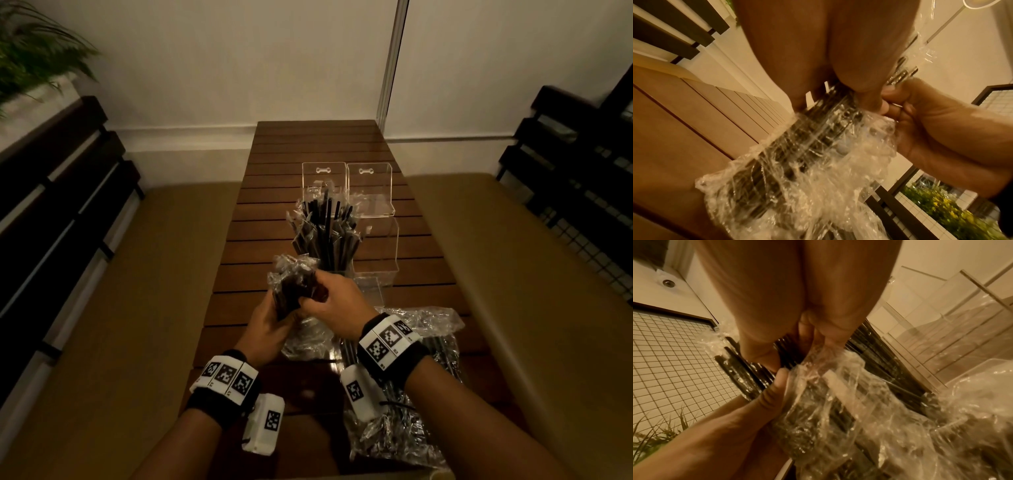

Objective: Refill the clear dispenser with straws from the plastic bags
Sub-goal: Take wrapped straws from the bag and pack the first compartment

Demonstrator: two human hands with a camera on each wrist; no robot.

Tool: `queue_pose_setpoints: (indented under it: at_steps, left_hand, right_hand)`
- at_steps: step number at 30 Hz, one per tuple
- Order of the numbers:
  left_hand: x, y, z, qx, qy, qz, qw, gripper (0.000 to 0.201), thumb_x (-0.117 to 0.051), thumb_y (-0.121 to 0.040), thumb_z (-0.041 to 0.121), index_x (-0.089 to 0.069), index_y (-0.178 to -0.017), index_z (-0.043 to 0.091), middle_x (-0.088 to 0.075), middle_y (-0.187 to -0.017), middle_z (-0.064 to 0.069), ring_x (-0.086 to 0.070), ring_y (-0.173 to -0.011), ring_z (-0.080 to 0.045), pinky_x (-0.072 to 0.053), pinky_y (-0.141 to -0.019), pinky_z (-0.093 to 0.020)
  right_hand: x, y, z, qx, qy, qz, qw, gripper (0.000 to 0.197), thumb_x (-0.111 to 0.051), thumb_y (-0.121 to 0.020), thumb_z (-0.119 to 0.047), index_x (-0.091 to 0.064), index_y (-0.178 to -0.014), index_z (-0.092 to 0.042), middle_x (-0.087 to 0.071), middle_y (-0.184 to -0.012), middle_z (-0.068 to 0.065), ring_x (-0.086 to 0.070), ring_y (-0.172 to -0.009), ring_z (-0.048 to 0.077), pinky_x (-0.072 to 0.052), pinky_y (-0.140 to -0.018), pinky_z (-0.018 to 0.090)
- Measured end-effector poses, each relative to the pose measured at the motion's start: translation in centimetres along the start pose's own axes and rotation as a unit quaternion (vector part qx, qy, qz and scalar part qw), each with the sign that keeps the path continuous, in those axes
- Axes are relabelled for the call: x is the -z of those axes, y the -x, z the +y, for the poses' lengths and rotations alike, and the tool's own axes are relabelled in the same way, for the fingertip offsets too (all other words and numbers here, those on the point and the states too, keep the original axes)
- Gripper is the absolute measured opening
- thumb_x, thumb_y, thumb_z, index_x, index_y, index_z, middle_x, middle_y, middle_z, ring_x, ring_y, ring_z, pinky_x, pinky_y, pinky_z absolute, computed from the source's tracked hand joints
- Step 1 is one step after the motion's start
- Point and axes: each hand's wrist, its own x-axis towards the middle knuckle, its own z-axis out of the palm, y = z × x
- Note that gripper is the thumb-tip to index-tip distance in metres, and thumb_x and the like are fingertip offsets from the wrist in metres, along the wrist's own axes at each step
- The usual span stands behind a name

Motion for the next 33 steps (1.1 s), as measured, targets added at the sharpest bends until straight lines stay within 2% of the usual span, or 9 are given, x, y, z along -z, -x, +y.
queue_pose_setpoints:
  at_steps: [3, 6, 13, 16, 20, 24, 26, 29, 33]
  left_hand:
    - [0.1, 0.1, -0.4, -0.014, -0.017, 0.027, 0.999, 0.057, -0.065, -0.082, 0.043, -0.051, -0.132, 0.018, -0.066, -0.122, 0.008, -0.063, -0.116, -0.012, -0.054, -0.094, -0.035]
    - [0.0, -0.1, -0.5, -0.01, -0.015, 0.035, 0.999, 0.054, -0.065, -0.084, 0.039, -0.052, -0.131, 0.016, -0.068, -0.12, 0.009, -0.064, -0.114, -0.011, -0.054, -0.089, -0.026]
    - [0.2, -0.6, -0.1, 0.008, -0.041, 0.034, 0.999, 0.034, -0.059, -0.094, 0.015, -0.054, -0.127, 0.021, -0.067, -0.117, 0.008, -0.064, -0.111, -0.005, -0.056, -0.092, -0.03]
    - [0.2, -0.7, 0.1, 0.009, -0.046, 0.023, 0.999, 0.03, -0.059, -0.094, 0.019, -0.057, -0.123, 0.026, -0.068, -0.118, 0.006, -0.065, -0.111, -0.008, -0.055, -0.091, -0.03]
    - [0.2, -0.6, 0.1, 0.025, -0.042, 0.026, 0.998, 0.045, -0.063, -0.085, 0.043, -0.058, -0.124, 0.022, -0.069, -0.119, 0.002, -0.065, -0.111, -0.011, -0.055, -0.095, -0.041]
    - [0.3, -0.9, -0.1, 0.039, -0.027, 0.034, 0.998, 0.034, -0.062, -0.092, 0.03, -0.057, -0.126, 0.025, -0.069, -0.12, 0.001, -0.066, -0.112, -0.013, -0.054, -0.097, -0.047]
    - [0.4, -1.0, -0.2, 0.044, -0.018, 0.042, 0.998, 0.036, -0.065, -0.088, 0.037, -0.059, -0.122, 0.031, -0.069, -0.12, 0.001, -0.066, -0.112, -0.013, -0.053, -0.097, -0.048]
    - [0.6, -0.9, -0.2, 0.049, -0.018, 0.038, 0.998, 0.047, -0.066, -0.082, 0.051, -0.059, -0.124, 0.031, -0.069, -0.121, 0.0, -0.065, -0.113, -0.016, -0.052, -0.097, -0.054]
    - [1.0, -0.9, -0.3, 0.059, -0.014, 0.042, 0.997, 0.046, -0.064, -0.081, 0.053, -0.06, -0.123, 0.034, -0.07, -0.119, 0.001, -0.066, -0.112, -0.017, -0.051, -0.096, -0.057]
  right_hand:
    - [0.1, -0.2, -0.6, 0.005, -0.016, 0.01, 1.0, 0.025, -0.068, -0.086, -0.023, -0.064, -0.11, -0.028, -0.064, -0.087, -0.018, -0.06, -0.079, -0.006, -0.044, -0.07, 0.009]
    - [-0.1, -0.4, -0.8, 0.015, -0.02, 0.029, 0.999, 0.03, -0.067, -0.086, -0.02, -0.063, -0.115, -0.025, -0.065, -0.092, -0.016, -0.061, -0.086, 0.001, -0.045, -0.074, 0.009]
    - [-0.4, -0.6, -0.8, 0.047, -0.041, 0.056, 0.997, 0.02, -0.064, -0.09, -0.027, -0.06, -0.109, -0.032, -0.061, -0.088, -0.025, -0.057, -0.085, -0.013, -0.042, -0.074, 0.006]
    - [-0.6, -0.6, -0.8, 0.051, -0.041, 0.066, 0.996, 0.015, -0.062, -0.091, -0.029, -0.057, -0.103, -0.037, -0.061, -0.089, -0.024, -0.057, -0.086, -0.015, -0.041, -0.073, 0.005]
    - [-0.7, -0.7, -0.5, 0.039, -0.031, 0.054, 0.997, 0.023, -0.065, -0.09, -0.024, -0.061, -0.112, -0.028, -0.06, -0.088, -0.025, -0.055, -0.083, -0.02, -0.04, -0.072, 0.001]
    - [-0.4, -1.4, -1.1, 0.039, -0.013, 0.029, 0.999, 0.021, -0.059, -0.092, -0.027, -0.061, -0.112, -0.028, -0.063, -0.094, -0.018, -0.06, -0.089, -0.004, -0.046, -0.08, 0.014]
    - [-0.4, -1.5, -1.3, 0.045, 0.001, 0.027, 0.999, 0.017, -0.054, -0.094, -0.032, -0.06, -0.109, -0.029, -0.062, -0.091, -0.018, -0.06, -0.088, 0.001, -0.047, -0.078, 0.02]
    - [-0.4, -1.4, -1.6, 0.055, 0.021, 0.023, 0.998, 0.014, -0.051, -0.097, -0.03, -0.059, -0.108, -0.025, -0.06, -0.086, -0.019, -0.057, -0.081, -0.004, -0.044, -0.073, 0.015]
    - [-0.4, -1.5, -1.9, 0.075, 0.061, 0.026, 0.995, 0.02, -0.054, -0.098, -0.027, -0.06, -0.113, -0.016, -0.062, -0.095, -0.006, -0.059, -0.089, 0.01, -0.047, -0.079, 0.025]
